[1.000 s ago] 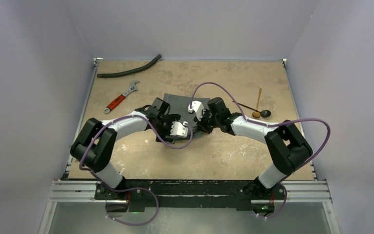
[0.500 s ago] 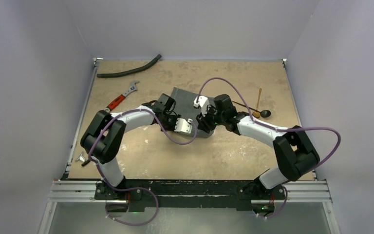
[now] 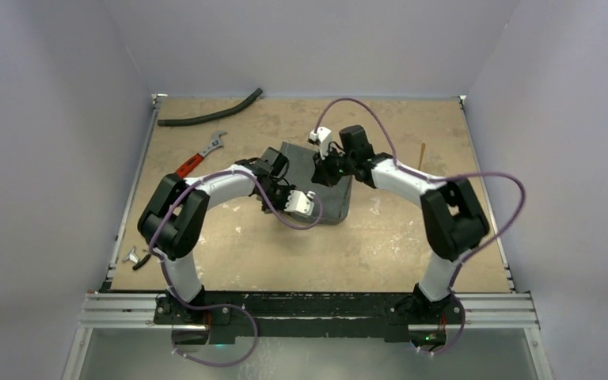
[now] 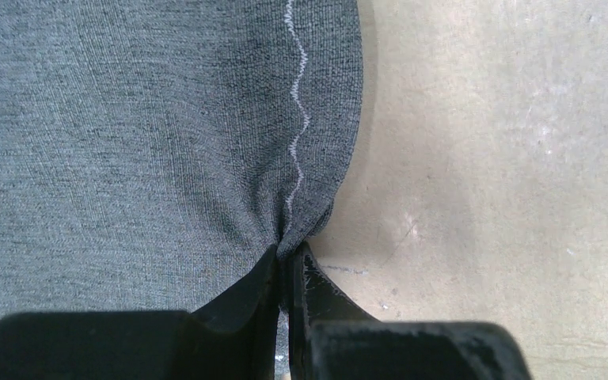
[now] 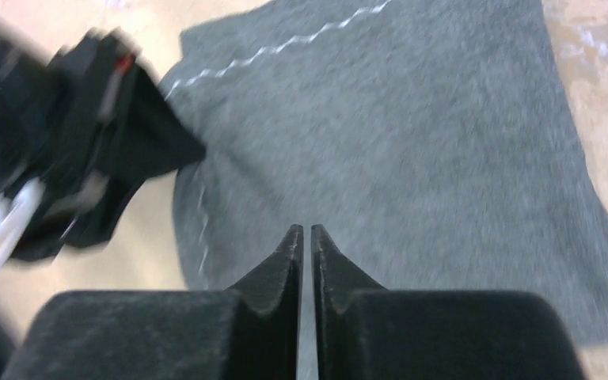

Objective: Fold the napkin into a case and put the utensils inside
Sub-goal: Pass from the right arm to the left

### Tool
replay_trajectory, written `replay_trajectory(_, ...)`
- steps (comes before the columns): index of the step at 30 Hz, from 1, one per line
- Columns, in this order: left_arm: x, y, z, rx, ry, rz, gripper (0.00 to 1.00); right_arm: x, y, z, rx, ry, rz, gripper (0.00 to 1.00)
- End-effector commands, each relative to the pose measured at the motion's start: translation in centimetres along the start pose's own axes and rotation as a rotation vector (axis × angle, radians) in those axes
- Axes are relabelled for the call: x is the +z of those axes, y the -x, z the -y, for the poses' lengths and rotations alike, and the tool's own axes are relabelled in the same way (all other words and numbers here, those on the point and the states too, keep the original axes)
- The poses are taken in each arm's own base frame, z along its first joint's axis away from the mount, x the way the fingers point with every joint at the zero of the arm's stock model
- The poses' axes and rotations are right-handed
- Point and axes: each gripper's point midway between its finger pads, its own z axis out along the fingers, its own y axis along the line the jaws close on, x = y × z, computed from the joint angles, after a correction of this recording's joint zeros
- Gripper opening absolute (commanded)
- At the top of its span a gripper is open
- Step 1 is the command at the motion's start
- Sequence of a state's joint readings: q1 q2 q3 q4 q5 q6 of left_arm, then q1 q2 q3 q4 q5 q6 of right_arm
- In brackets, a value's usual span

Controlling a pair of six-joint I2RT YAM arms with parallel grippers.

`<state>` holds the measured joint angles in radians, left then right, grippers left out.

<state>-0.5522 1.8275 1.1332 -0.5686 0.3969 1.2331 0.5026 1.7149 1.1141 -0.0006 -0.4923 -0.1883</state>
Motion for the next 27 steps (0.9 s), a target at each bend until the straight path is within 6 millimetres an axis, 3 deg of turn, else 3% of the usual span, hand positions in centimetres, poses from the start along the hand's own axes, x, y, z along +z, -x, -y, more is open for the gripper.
replay_trajectory(1,-0.1,-1.7,3.5,-0.012,-0.087,-0.056,0.00,4.1,1.8,1.1,0.127,0.081,0.025,0.06)
replay_trajectory(3,-0.4,-1.5,3.4,-0.007,-0.069,-0.048,0.00,5.6,2.2,1.2,0.169,0.145,0.043,0.05)
replay_trajectory(7,-0.7,-1.4,3.8,-0.008,-0.071,-0.047,0.00,6.7,2.8,0.7,0.252,0.260,0.071,0.04)
replay_trajectory(11,-1.2,-1.3,4.1,0.001,-0.086,-0.051,0.00,7.2,1.5,-0.4,0.274,0.350,0.036,0.01)
replay_trajectory(22,-3.2,-0.4,5.5,0.029,-0.122,-0.032,0.00,8.5,0.1,-0.2,0.277,0.370,0.032,0.00)
replay_trajectory(27,-3.5,-0.2,4.1,-0.018,-0.059,-0.042,0.00,9.6,-2.0,-1.1,0.307,0.364,-0.008,0.00)
